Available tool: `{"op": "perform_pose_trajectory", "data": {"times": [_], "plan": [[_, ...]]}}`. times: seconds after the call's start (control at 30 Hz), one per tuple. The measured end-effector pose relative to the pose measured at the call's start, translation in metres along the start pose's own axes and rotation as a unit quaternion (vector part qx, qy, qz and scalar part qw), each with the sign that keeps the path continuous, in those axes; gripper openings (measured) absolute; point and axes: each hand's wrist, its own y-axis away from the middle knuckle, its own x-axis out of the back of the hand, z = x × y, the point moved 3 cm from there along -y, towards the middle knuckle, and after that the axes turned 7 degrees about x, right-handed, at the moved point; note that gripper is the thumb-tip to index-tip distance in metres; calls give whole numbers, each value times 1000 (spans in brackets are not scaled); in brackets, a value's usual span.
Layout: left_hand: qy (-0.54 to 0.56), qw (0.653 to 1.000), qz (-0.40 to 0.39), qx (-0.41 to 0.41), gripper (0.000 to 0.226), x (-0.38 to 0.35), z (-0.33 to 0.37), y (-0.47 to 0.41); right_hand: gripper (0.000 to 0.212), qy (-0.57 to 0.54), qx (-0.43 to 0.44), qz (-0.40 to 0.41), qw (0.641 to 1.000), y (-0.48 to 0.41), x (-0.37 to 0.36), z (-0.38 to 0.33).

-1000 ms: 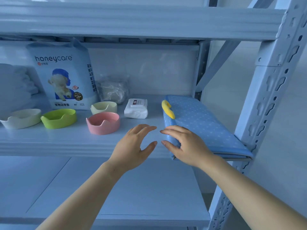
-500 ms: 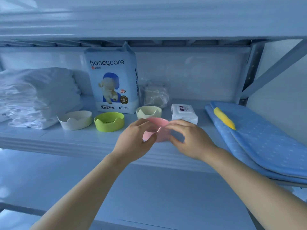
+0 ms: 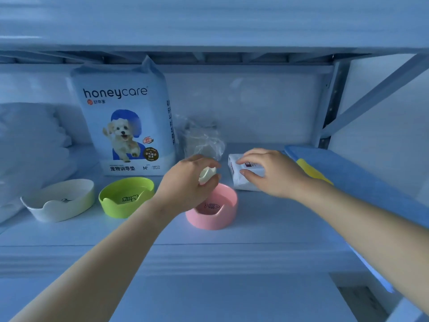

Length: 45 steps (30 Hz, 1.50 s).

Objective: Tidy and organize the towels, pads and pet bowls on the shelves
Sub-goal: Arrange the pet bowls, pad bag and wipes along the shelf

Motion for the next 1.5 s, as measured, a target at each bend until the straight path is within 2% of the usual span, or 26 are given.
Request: {"op": "perform_pose_trajectory", "data": {"times": [0.2,0.4,0.6,0.83,0.9,1.07,1.27,1.4,1.5], "plan": [[-57,996,-64,-9,10,-33,-3,-53,23,49,-6,-25,998,-23,-1,46],[-95,988,-113,-35,24,-58,0,-98,23,72,-18,-53,996,-47,-8,83],[-124,972,-193,-51,55,-92,-2,-119,63,90,-63,-189,976,-52,-34,110],[-129,956,-254,-71,55,-109,-5,-135,54,71,-102,-211,970,-53,-45,120],[-113,954,-267,-81,52,-114,-7,-139,55,68,-107,-205,970,-54,-47,121],[-105,948,-276,-120,40,-126,-12,-151,33,69,-130,-193,970,-56,-51,120],[-119,951,-247,-143,37,-146,-12,-167,34,104,-184,-173,962,-65,-47,131],[-105,963,-207,-137,38,-158,-16,-173,39,164,-207,-99,959,-74,-58,143],[-99,966,-196,-139,37,-162,-25,-174,28,180,-222,-29,958,-69,-75,141]]}}
